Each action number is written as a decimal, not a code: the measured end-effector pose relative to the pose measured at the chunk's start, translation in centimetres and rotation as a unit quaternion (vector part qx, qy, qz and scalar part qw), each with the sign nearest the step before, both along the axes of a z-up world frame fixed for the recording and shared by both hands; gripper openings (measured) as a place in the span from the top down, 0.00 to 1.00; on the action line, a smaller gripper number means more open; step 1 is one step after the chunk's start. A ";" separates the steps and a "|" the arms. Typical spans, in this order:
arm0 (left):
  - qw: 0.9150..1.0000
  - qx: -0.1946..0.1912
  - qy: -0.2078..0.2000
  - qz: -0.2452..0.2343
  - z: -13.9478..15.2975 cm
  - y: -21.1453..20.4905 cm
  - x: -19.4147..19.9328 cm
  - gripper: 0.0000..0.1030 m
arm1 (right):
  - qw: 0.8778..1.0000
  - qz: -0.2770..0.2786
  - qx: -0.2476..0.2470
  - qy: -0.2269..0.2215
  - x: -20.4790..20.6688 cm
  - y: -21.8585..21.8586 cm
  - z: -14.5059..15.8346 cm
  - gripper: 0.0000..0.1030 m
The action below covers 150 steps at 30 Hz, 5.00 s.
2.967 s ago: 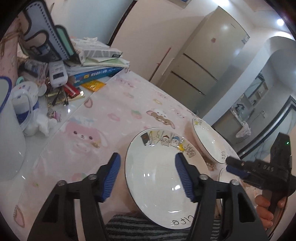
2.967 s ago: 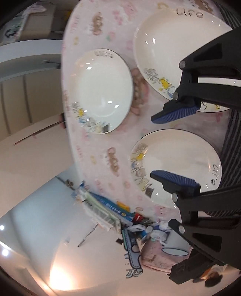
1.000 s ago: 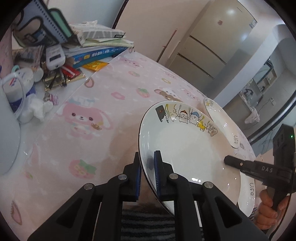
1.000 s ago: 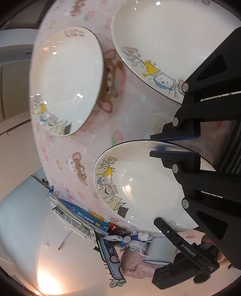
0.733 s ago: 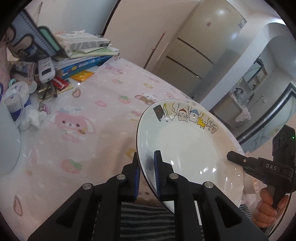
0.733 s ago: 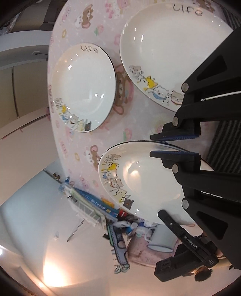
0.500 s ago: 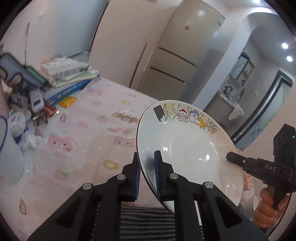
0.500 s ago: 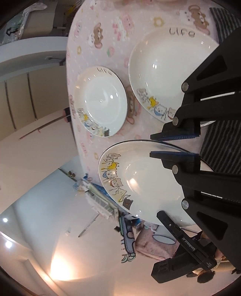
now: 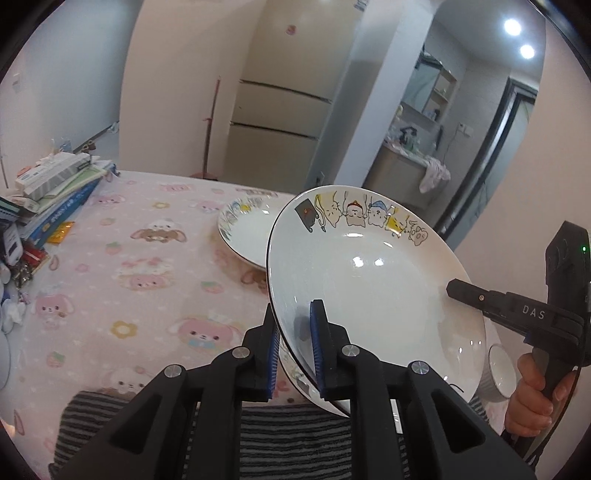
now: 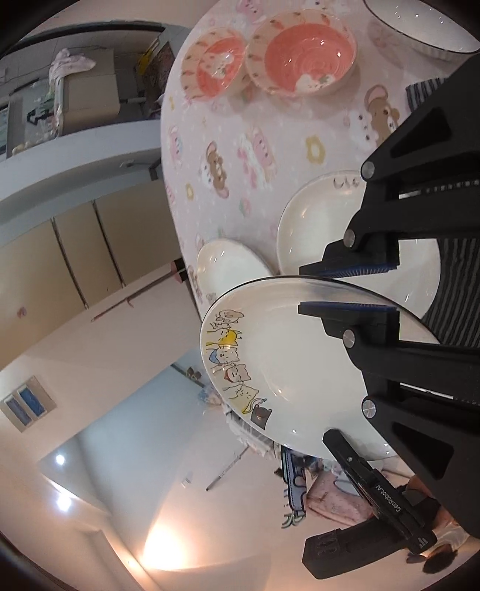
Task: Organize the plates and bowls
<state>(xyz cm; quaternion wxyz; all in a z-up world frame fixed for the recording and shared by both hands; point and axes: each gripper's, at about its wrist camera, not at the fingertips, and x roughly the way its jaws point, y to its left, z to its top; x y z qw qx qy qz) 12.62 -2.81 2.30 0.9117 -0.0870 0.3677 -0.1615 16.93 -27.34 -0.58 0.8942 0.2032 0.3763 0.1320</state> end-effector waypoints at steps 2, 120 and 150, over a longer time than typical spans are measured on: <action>1.000 0.015 0.016 -0.013 -1.4 -1.3 0.2 0.83 | 1.000 -0.013 -0.005 0.014 0.1 -0.9 -1.3 0.87; 0.996 0.065 -0.056 0.041 -5.9 -2.7 -0.1 0.22 | 0.986 -0.060 -0.156 -0.018 -0.7 -1.2 -7.1 0.56; 0.936 0.047 -0.343 0.069 16.5 -0.8 -8.6 0.00 | 0.950 -0.088 -0.128 -0.270 -5.5 0.9 16.0 0.32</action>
